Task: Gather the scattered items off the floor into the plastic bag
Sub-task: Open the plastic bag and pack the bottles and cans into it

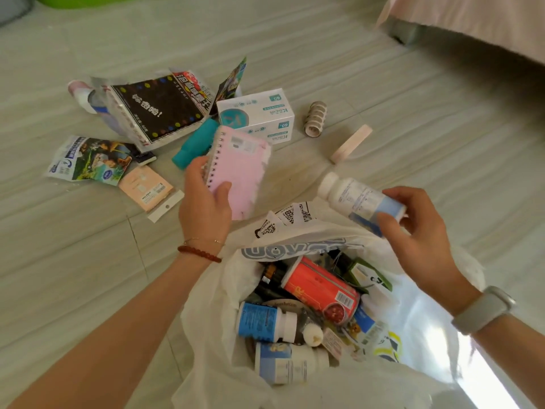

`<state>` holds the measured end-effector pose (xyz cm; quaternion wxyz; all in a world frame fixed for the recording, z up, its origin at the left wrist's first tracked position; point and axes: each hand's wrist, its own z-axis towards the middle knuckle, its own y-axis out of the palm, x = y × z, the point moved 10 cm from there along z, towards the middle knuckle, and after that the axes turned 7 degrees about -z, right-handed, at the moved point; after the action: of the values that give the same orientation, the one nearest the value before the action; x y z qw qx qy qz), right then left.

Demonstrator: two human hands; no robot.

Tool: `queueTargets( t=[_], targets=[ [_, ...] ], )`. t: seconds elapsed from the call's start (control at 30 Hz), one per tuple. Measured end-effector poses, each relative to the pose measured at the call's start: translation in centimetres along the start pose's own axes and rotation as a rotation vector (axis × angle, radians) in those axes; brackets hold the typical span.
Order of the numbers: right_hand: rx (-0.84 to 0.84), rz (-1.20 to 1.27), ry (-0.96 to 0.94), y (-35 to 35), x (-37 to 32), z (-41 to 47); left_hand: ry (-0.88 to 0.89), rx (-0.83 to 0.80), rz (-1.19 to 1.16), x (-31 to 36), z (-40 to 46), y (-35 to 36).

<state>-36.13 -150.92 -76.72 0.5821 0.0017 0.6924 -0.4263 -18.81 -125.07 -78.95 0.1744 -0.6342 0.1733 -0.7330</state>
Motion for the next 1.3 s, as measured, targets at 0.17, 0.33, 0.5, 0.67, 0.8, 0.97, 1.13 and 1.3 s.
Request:
queueTargets(
  t=[0.17, 0.33, 0.5, 0.67, 0.8, 0.97, 1.13, 1.3],
  targets=[
    [-0.135, -0.213, -0.083, -1.9, 0.9, -4.1, -0.095, -0.325, -0.267, 1.9, -4.6, 0.0],
    [-0.205, -0.578, -0.268, -0.8, 1.6, -6.0, -0.130, -0.705, -0.126, 0.8, -12.4, 4.0],
    [-0.275, -0.822, -0.394, 1.7, 2.2, -6.8, 0.136, -0.819, 0.297, -0.5, -15.5, 6.4],
    [-0.296, -0.894, -0.509, 3.0, 0.9, -5.9, 0.633, -0.524, 0.706, 0.8, -14.6, 6.1],
    [-0.360, -0.894, -0.442, 4.1, 0.8, -4.7, 0.511, -0.457, 0.705, -0.1, -11.8, 5.5],
    [-0.514, -0.946, -0.349, 4.5, 1.7, -4.9, 0.173, -0.576, 0.593, -3.1, -7.9, 5.8],
    [-0.440, -0.970, -0.321, 3.9, 2.5, -5.5, 0.077, -0.440, 0.309, -2.0, -4.5, 5.1],
    [-0.325, -0.851, -0.400, 4.3, 0.2, -5.2, 0.059, -0.267, 0.247, -0.8, -2.4, 3.3]
  ],
)
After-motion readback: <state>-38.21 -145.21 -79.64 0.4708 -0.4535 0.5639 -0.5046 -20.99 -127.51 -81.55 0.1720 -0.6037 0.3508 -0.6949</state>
